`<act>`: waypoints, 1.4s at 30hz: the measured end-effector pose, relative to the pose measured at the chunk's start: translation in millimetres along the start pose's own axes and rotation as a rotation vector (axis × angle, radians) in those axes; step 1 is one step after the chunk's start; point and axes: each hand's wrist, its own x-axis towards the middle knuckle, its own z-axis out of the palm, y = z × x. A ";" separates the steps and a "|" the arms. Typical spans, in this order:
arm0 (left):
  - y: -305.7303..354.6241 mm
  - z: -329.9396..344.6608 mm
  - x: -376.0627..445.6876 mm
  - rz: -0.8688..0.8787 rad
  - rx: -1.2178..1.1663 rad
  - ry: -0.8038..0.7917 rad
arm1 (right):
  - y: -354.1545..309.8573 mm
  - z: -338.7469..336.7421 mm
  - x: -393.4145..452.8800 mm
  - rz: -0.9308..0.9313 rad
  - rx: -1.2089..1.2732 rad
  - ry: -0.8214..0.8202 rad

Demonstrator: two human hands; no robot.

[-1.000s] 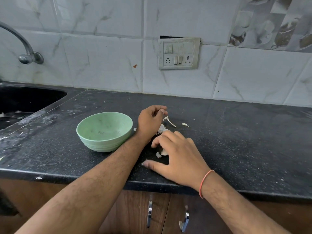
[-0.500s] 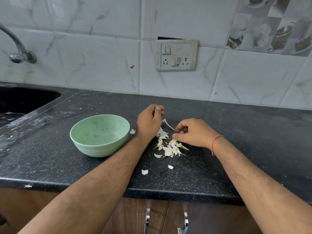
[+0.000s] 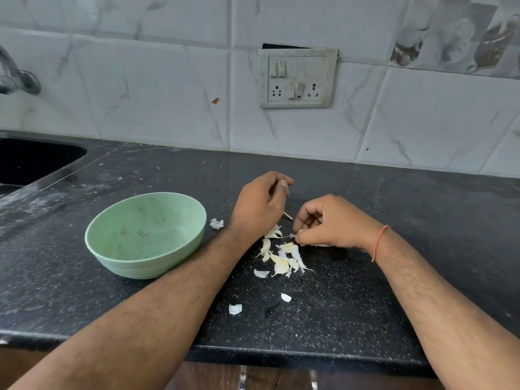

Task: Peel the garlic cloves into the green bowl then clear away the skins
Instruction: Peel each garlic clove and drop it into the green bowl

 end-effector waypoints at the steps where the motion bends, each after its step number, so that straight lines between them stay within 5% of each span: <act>1: 0.6 0.3 -0.1 -0.006 0.001 -0.005 | 1.8 0.1 -0.6 -0.003 0.043 0.013; 9: 6.1 0.3 -2.6 -0.035 -0.101 -0.063 | 7.1 3.3 -2.0 0.000 0.764 0.263; 14: 7.2 -0.1 -5.2 -0.070 -0.223 -0.128 | 13.0 4.7 1.8 0.023 0.995 0.342; 29: 10.7 1.9 -5.4 -0.035 -0.330 -0.113 | 18.0 7.1 10.2 0.053 1.180 0.231; 42: 6.1 2.6 -2.8 -0.150 -0.305 -0.153 | 19.3 10.5 11.2 0.030 0.965 0.286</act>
